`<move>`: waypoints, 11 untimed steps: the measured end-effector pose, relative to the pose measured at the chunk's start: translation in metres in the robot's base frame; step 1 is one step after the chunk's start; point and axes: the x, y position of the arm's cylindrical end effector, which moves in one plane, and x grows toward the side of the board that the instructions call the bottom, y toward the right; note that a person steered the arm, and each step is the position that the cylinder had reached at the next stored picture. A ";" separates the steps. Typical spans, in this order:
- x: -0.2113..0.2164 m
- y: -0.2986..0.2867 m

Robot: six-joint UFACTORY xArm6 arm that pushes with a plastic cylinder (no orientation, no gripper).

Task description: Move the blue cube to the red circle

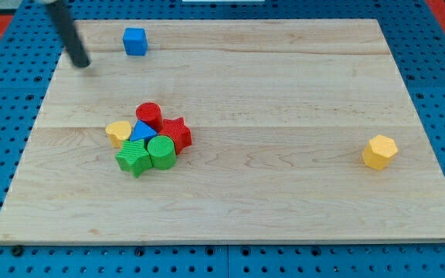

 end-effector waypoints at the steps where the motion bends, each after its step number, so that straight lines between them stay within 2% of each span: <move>1: -0.054 0.024; 2: -0.038 0.115; 3: 0.006 0.109; 4: -0.026 0.084; 5: -0.050 0.123; 6: -0.056 0.023; 8: 0.084 0.022; 9: 0.056 0.022; 10: 0.068 -0.026; 11: 0.121 -0.030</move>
